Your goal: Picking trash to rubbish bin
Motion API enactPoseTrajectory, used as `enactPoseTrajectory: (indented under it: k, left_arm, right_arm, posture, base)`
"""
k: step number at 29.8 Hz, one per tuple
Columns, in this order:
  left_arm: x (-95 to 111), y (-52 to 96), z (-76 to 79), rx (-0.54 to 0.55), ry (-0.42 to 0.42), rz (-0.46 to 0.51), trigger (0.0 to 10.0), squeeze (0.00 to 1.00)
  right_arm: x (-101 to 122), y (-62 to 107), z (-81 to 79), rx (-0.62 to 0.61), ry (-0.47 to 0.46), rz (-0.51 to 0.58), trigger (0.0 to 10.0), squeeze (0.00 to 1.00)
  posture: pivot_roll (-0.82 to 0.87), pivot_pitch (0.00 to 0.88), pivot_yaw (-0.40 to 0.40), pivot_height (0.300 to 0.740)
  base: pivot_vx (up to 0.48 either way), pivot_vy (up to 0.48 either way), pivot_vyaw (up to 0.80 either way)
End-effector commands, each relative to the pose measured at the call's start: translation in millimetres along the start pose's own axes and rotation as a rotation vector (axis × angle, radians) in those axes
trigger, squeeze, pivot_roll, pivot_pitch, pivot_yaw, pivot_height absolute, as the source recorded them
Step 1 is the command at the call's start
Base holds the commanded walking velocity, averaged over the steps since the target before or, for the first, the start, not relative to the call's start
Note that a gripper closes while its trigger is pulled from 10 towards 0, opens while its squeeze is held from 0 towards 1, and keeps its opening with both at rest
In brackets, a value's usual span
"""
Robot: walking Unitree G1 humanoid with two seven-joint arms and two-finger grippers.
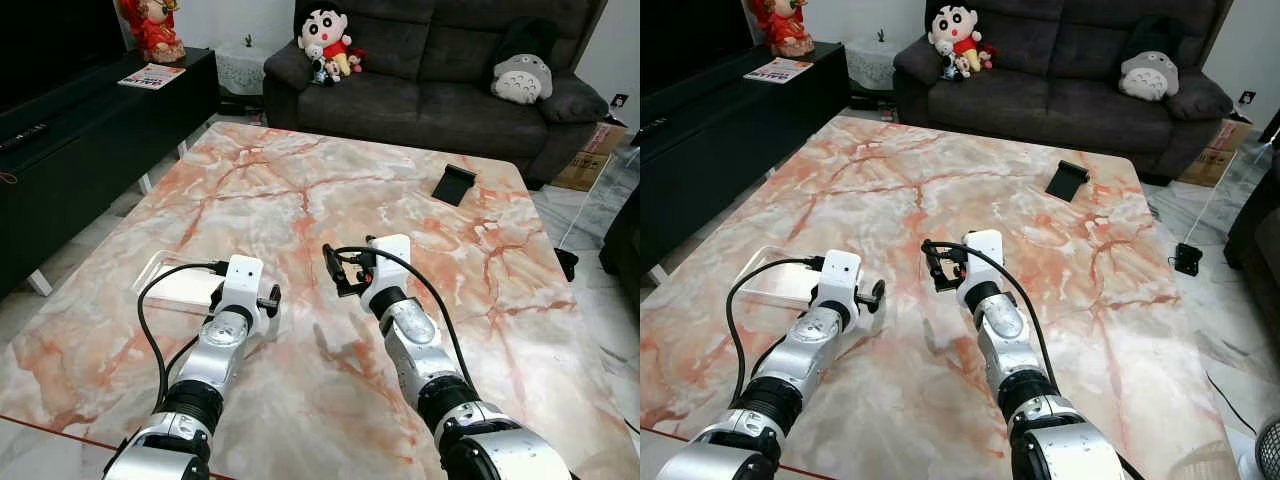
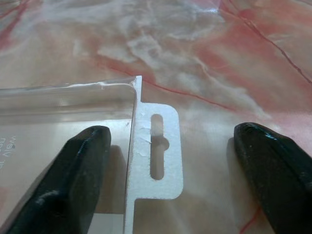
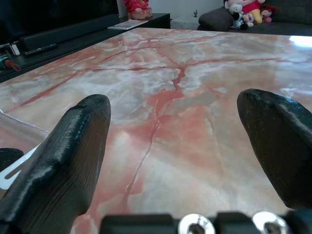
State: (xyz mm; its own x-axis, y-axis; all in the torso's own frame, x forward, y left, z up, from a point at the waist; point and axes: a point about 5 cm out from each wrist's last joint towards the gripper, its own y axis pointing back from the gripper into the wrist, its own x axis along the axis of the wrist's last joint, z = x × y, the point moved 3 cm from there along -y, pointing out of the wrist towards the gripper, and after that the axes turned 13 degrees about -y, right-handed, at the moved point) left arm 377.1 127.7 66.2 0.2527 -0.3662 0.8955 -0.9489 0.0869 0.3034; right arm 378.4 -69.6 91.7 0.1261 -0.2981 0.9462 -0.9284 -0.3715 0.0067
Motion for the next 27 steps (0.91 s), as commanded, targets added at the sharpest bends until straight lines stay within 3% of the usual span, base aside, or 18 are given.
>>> enactPoseTrajectory:
  k: [1,27]
  left_arm:
    - [0.6,-1.7,1.8,-0.01,0.02,-0.019,0.0,0.0]
    - [-6.2,-0.9,1.8,-0.011,0.025,-0.064,0.0,0.0]
  right_arm:
    - [-1.4,0.2,1.6,-0.001,0.006,-0.015,10.0,0.0]
    - [-1.2,0.5,2.4,0.0,0.007,-0.017,10.0,0.0]
  posture:
    - [0.08,0.0,-0.08,0.74]
    - [0.08,0.0,-0.085,0.74]
  base:
    - [0.0,0.0,0.0]
    - [0.0,0.0,0.0]
